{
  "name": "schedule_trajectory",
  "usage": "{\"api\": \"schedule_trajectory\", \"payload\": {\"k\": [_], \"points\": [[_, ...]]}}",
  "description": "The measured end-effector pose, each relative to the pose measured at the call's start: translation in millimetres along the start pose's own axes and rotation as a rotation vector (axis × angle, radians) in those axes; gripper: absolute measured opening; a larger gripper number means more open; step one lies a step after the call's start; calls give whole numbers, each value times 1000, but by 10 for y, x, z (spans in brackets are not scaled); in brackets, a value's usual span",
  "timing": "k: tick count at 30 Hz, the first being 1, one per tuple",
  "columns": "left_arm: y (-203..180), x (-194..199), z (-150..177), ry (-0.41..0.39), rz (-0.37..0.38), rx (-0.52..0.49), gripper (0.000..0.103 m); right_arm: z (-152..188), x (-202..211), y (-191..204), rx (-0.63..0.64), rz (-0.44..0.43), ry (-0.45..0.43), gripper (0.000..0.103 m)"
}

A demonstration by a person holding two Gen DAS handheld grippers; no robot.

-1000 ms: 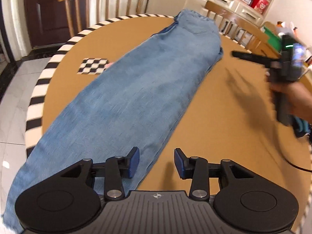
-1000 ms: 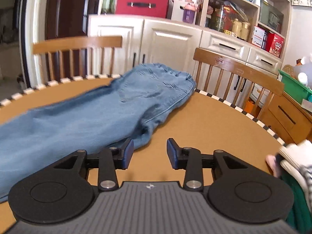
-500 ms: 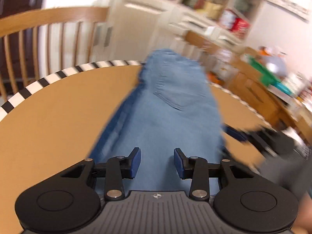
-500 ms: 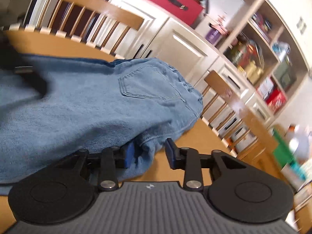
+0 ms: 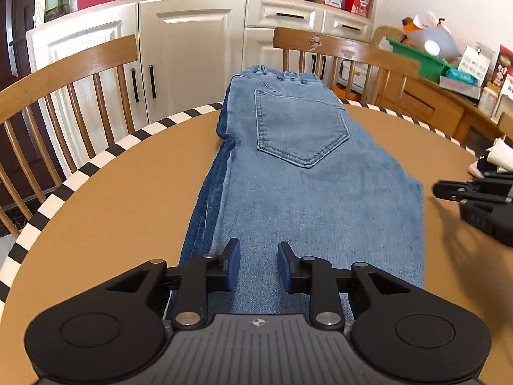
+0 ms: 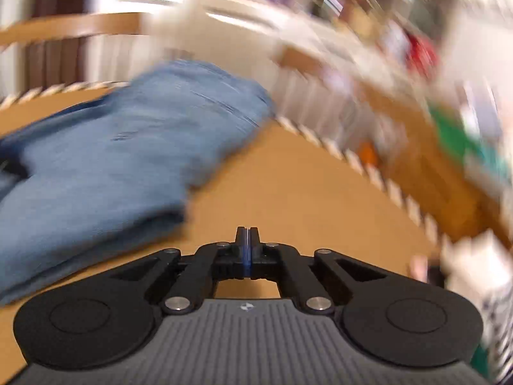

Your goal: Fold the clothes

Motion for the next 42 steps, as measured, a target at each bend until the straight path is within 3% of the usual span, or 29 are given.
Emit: {"api": "schedule_trajectory", "payload": {"k": [3,4,5,8,10,12,14,16,17,18,19,22,26,28,30,33,36,39,42], "points": [[29,9,-6,8,32,17,39,-75,244,63,9,-62,-81,19],[29,22,3,12,42,17,45,-109,289,127,9,-101,-101,36],[30,39,15,17,47,19,47,-144,324,202,7,-146,-119,43],[34,86,54,27,57,17,48,-234,224,384,-71,-210,-78,42],[36,107,90,18,44,-4,48,-237,69,434,-137,-185,-10,40],[42,123,117,11,12,-25,45,-181,-36,435,-149,-178,32,21],[135,149,139,23,1,42,44,-131,-38,430,-151,-196,37,21],[254,181,177,32,-8,120,36,-99,7,377,-203,-209,39,23],[321,203,214,30,-16,151,29,-81,20,321,-252,-214,38,40],[372,229,252,29,-29,162,16,-76,-14,240,-295,-207,39,50],[401,261,284,30,-46,155,9,-59,-29,185,-318,-217,34,56],[405,407,375,51,-64,109,10,-5,23,128,-361,-272,42,43],[431,663,537,84,-48,87,24,193,404,295,-391,-334,41,42],[434,821,642,93,-10,65,54,366,687,471,-415,-375,34,43],[426,968,779,103,23,10,65,521,963,677,-456,-435,33,43],[537,1160,991,94,73,-32,66,756,1315,1091,-509,-482,54,45],[788,1334,1161,116,152,46,66,972,1568,1499,-577,-491,56,45],[1100,1496,1327,164,266,143,66,1225,1748,1820,-752,-477,51,45],[1416,1689,1497,204,328,178,66,1454,1917,2100,-891,-449,23,44]]}}
Point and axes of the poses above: each gripper's, at about its wrist camera, not at the fingertips, and x roughly against the way its jaws point, y to its left, z to its underside, the point moved 4 cm from there along -x, roughly the way its jaws point, and after that the axes turned 12 degrees about -z, right-handed, at the moved point
